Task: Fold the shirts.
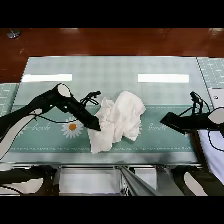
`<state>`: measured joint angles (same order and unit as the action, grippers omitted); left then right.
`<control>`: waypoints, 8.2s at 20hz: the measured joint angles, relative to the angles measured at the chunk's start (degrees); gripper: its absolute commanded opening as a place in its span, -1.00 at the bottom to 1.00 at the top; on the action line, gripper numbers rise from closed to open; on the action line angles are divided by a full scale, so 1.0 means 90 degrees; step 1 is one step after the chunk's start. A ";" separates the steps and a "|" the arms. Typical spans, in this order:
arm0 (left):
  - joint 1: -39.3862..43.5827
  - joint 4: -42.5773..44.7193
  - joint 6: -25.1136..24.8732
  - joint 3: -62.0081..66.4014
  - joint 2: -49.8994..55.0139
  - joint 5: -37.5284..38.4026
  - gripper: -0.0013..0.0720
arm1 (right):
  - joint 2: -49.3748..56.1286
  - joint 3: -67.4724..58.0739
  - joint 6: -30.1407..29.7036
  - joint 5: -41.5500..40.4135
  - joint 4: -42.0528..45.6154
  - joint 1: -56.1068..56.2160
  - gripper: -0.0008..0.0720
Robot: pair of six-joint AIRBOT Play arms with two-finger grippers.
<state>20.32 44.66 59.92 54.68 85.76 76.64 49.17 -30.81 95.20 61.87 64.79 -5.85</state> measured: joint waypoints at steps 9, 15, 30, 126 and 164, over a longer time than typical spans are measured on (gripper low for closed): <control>-0.0736 0.0049 0.0221 0.0466 -0.0100 -0.0097 -0.89 | 0.1022 -0.0005 -0.0085 -0.0301 -0.0930 0.1926 0.73; -0.0721 0.0024 0.0265 0.0505 -0.0100 -0.0134 -0.89 | 0.2237 -0.0391 -0.0044 -0.1161 -0.1882 0.2851 0.58; -0.1897 -0.0954 0.0964 0.3310 -0.1824 -0.0959 -0.89 | 0.1676 -0.5717 -0.0245 0.0374 0.0231 0.1965 -0.91; -0.3218 -0.2251 0.0019 0.1336 -0.1851 -0.0850 -0.89 | 0.2516 -0.4682 -0.1829 0.1032 -0.1477 -0.0250 -0.91; -0.2822 0.0505 0.1824 0.0226 -0.3980 -0.2358 -0.89 | 0.1583 -0.5549 -0.1802 0.1163 -0.0823 -0.0602 -0.91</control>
<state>-5.08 49.21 76.34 56.71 49.93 55.42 63.42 -80.75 78.98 72.34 57.39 -11.27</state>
